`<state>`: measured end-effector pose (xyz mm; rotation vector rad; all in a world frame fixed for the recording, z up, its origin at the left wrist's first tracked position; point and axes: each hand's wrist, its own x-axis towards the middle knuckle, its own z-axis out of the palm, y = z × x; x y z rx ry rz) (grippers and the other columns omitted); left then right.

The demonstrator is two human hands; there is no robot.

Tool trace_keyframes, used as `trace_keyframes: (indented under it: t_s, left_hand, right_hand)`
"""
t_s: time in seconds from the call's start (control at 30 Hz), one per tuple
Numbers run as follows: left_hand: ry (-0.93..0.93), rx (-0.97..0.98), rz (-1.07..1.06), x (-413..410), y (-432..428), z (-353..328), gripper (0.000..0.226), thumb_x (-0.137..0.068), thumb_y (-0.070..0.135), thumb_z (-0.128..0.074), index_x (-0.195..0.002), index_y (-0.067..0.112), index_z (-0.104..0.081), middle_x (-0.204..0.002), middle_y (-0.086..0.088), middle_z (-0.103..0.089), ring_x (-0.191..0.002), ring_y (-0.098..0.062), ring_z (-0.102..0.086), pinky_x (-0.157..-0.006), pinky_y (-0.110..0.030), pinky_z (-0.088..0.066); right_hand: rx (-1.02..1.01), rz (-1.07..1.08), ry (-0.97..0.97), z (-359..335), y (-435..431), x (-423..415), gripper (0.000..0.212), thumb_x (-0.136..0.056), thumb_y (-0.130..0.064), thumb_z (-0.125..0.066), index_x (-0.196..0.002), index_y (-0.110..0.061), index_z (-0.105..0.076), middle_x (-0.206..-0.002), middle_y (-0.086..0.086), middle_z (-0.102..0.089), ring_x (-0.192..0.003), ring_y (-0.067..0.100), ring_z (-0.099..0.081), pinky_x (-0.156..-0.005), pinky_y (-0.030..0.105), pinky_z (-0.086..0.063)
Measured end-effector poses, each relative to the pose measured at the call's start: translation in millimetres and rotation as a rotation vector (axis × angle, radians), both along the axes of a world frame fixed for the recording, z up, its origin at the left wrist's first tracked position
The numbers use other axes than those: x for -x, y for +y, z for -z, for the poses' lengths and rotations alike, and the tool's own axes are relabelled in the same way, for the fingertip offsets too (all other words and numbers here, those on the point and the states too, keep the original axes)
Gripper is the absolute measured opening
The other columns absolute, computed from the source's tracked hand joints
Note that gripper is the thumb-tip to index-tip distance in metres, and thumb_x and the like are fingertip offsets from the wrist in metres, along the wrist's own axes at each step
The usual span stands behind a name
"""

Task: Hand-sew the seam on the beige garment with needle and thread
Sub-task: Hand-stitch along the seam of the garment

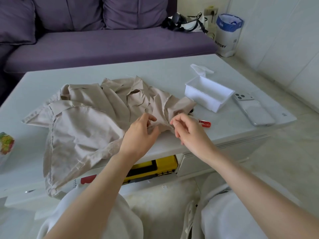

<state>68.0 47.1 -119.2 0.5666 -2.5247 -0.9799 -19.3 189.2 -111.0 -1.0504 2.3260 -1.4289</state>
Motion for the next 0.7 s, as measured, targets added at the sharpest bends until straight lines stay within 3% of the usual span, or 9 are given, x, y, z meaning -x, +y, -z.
trace_keyframes:
  t_s: [0.07, 0.17, 0.23, 0.4, 0.7]
  left_hand:
    - [-0.014, -0.022, -0.018, -0.2, -3.2, 1.5, 0.02, -0.091, 0.023, -0.054, -0.11, 0.017, -0.057, -0.08, 0.009, -0.052, -0.071, -0.005, -0.049, -0.056, -0.015, -0.034]
    - [-0.041, -0.032, -0.043, -0.4, -6.0, 2.4, 0.019, -0.09, 0.026, -0.056, -0.106, 0.017, -0.061, -0.086, 0.003, -0.06, -0.075, -0.008, -0.053, -0.057, -0.013, -0.038]
    - [-0.051, 0.003, -0.062, -0.6, -5.4, 1.3, 0.018, -0.089, 0.03, -0.059, -0.103, 0.019, -0.063, -0.086, 0.004, -0.062, -0.077, -0.012, -0.055, -0.061, -0.02, -0.042]
    - [-0.001, 0.143, -0.127, 0.6, -4.6, 0.7, 0.018, -0.083, 0.039, -0.068, -0.09, 0.021, -0.071, -0.07, 0.012, -0.059, -0.071, -0.015, -0.058, -0.058, -0.024, -0.036]
    - [0.083, 0.137, -0.098, -0.1, -5.6, 2.3, 0.017, -0.081, 0.043, -0.072, -0.075, 0.027, -0.072, -0.049, 0.025, -0.048, -0.052, -0.005, -0.05, -0.05, -0.016, -0.032]
  right_hand:
    - [-0.08, -0.033, 0.049, 7.9, -0.6, -1.3, 0.013, -0.099, -0.013, -0.041, -0.097, -0.018, -0.053, -0.068, -0.005, -0.051, -0.057, 0.006, -0.043, -0.055, 0.018, -0.036]
    - [-0.2, -0.07, 0.065, 17.8, 0.0, -2.0, 0.016, -0.1, -0.013, -0.038, -0.108, -0.015, -0.052, -0.077, 0.0, -0.058, -0.063, 0.016, -0.05, -0.055, 0.023, -0.039]
    - [-0.233, -0.055, 0.094, 23.9, -0.4, -0.8, 0.015, -0.1, -0.013, -0.038, -0.107, -0.014, -0.052, -0.079, -0.001, -0.062, -0.065, 0.009, -0.052, -0.056, 0.019, -0.04]
    - [-0.283, -0.049, 0.112, 33.8, -2.6, -1.3, 0.013, -0.098, -0.013, -0.039, -0.104, -0.017, -0.05, -0.081, -0.001, -0.066, -0.063, 0.004, -0.051, -0.057, 0.022, -0.043]
    - [-0.242, 0.012, 0.135, 35.1, -3.6, -2.0, 0.016, -0.098, -0.012, -0.041, -0.111, -0.012, -0.051, -0.083, 0.001, -0.067, -0.07, 0.01, -0.057, -0.06, 0.027, -0.048]
